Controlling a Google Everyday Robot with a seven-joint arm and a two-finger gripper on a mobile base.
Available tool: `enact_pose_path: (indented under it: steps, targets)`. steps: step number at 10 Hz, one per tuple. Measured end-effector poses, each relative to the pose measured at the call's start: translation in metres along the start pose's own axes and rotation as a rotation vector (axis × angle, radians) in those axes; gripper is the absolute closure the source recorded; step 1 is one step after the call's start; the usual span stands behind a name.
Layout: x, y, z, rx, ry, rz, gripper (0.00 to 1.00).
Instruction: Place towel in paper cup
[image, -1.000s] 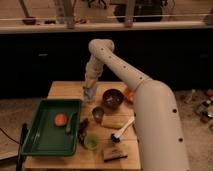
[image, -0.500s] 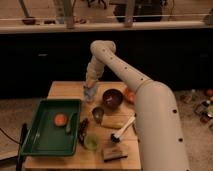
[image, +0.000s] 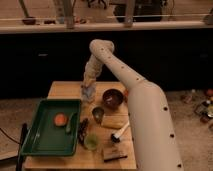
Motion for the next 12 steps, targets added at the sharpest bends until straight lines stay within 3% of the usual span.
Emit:
enact_pose_path:
  steps: [2,8,12]
  targets:
    - [0.0,-0.001,0.001,-0.002,-0.01,0.0,0.2]
    - [-0.001,0.002,0.001,-0.021,-0.024,-0.011,0.2]
    - [0.018,0.011,-0.006,-0.046,-0.04,-0.027,0.2]
